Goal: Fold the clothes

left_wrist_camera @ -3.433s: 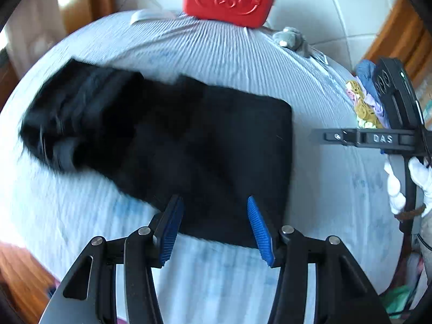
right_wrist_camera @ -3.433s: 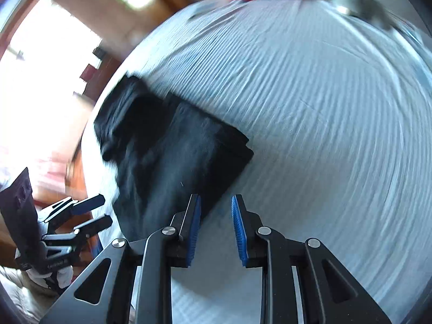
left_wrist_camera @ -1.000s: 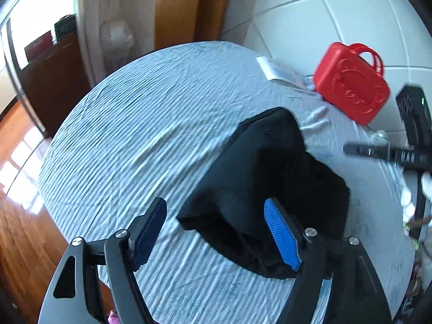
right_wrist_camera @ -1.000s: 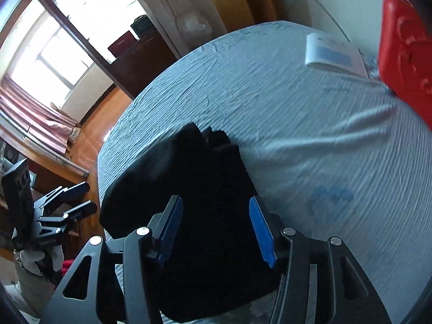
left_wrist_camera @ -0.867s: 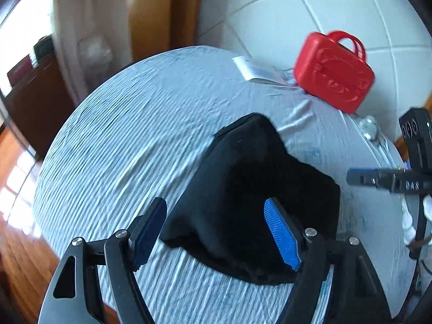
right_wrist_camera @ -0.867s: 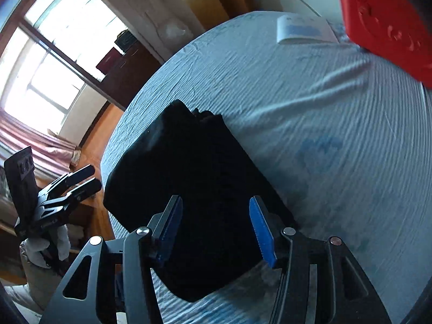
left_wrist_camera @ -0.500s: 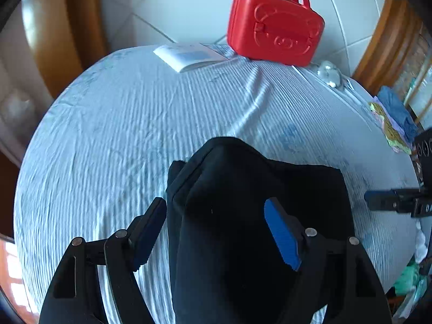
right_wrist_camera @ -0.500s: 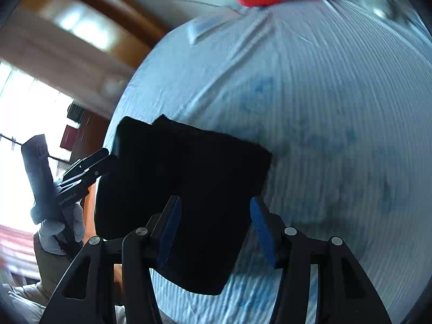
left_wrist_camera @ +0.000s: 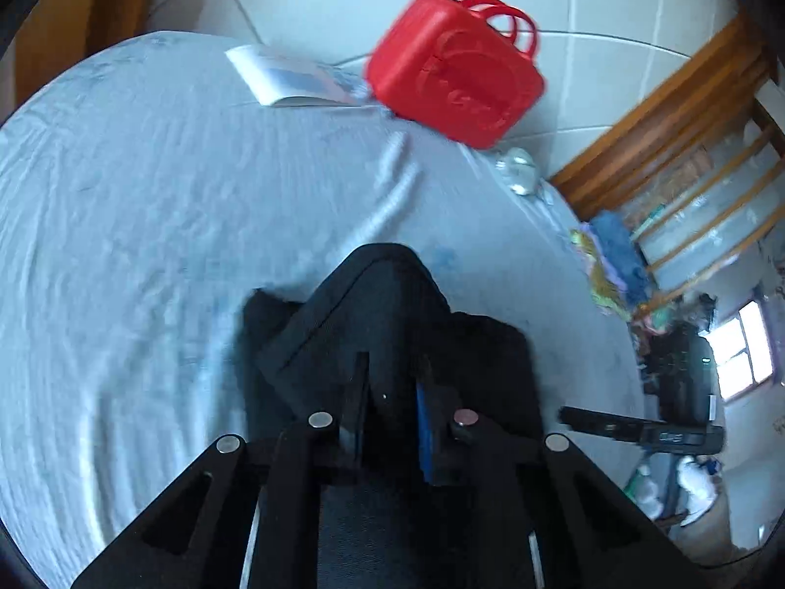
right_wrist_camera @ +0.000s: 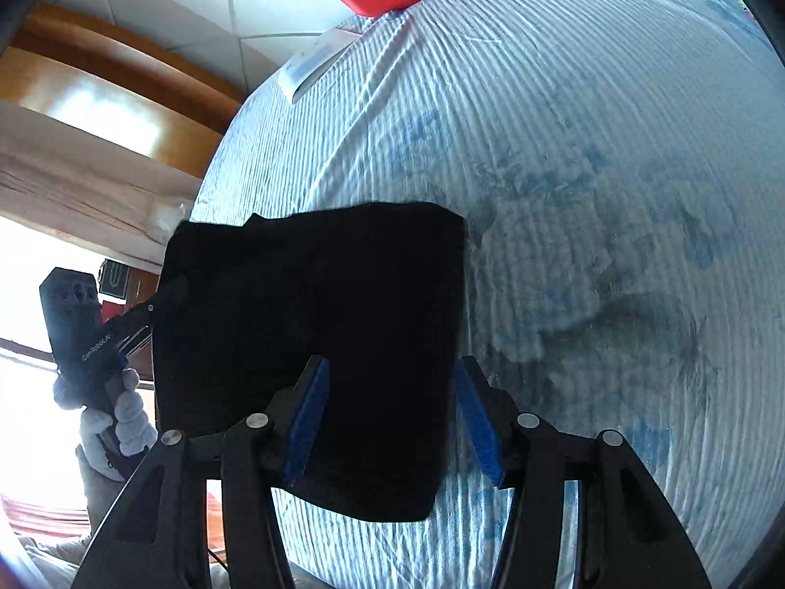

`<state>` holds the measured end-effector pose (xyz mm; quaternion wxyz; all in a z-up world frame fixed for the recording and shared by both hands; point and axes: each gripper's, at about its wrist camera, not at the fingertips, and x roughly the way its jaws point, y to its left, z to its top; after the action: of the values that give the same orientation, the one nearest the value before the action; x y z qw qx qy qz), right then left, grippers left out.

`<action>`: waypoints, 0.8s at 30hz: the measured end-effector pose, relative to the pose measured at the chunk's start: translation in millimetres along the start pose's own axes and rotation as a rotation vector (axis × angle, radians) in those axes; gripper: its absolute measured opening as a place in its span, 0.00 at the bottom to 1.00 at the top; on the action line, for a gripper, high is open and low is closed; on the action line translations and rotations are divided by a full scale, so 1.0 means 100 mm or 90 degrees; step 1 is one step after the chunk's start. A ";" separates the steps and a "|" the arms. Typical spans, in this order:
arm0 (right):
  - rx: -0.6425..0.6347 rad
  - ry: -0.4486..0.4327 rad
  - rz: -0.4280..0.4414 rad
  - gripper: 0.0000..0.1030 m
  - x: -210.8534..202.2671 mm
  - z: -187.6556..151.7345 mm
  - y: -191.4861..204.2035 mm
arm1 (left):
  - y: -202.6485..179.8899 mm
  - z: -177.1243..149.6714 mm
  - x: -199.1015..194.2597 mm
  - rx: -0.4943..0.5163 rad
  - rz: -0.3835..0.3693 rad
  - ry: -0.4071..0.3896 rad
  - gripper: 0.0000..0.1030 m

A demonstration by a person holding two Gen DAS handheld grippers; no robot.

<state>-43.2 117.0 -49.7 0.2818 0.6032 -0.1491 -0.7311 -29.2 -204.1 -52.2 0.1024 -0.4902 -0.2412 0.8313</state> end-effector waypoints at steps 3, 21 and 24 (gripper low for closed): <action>-0.002 0.006 0.000 0.52 0.03 -0.01 0.03 | 0.10 -0.07 -0.05 -0.013 0.032 0.000 0.67; -0.037 0.048 -0.019 0.53 0.20 -0.10 0.08 | -0.50 -0.43 -0.15 0.026 -0.145 0.006 0.25; -0.026 0.050 -0.021 0.56 0.19 -0.12 0.01 | -0.41 -0.37 -0.39 -0.039 -0.285 -0.048 0.25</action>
<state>-33.0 106.2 -66.7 0.2876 0.6278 -0.1126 -0.7145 19.5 -173.0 -16.9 0.2606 -0.3958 -0.3724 0.7979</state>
